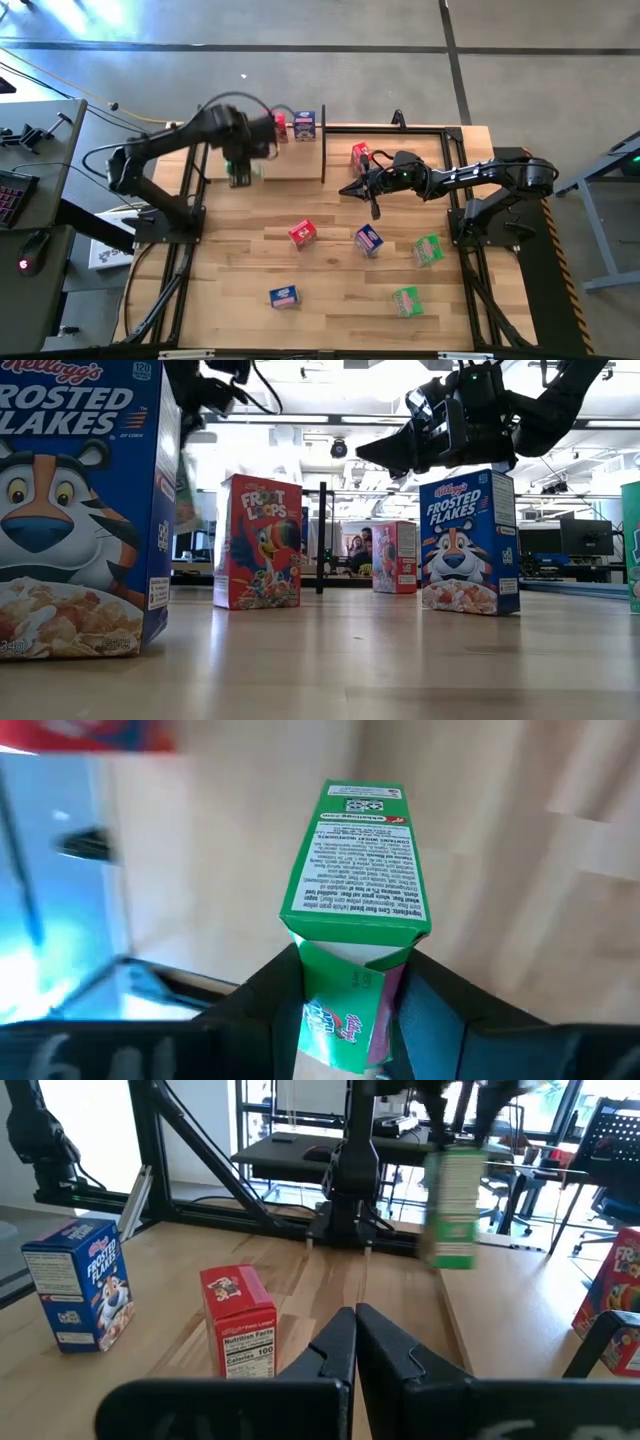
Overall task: Stack cereal on shelf
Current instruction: Put the bottom left green cereal box on the shelf
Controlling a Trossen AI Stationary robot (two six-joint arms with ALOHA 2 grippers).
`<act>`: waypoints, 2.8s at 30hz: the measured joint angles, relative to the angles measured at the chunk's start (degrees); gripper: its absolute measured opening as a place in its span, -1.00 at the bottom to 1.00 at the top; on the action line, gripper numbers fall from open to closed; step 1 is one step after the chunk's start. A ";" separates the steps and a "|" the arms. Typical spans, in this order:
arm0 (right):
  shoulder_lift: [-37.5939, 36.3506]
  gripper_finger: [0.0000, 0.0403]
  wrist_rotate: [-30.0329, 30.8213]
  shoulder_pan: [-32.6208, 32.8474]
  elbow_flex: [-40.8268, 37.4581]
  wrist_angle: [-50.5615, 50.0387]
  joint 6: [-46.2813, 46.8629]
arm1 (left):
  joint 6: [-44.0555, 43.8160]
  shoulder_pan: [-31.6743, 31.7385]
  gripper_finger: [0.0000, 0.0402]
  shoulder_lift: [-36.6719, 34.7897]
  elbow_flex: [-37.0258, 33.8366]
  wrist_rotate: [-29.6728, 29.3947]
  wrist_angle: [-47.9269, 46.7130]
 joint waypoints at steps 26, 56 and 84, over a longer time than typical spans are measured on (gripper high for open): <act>0.00 -1.00 0.20 0.00 0.00 -0.03 0.00 | 23.07 22.12 -0.23 19.57 12.07 -7.90 7.42; 0.02 -1.00 0.24 0.00 0.00 -0.03 0.00 | 22.89 22.10 -0.02 19.57 12.07 -6.59 8.52; 0.00 -1.00 0.27 0.00 0.00 -0.03 0.00 | 18.33 20.97 -0.13 19.55 12.04 -2.83 10.97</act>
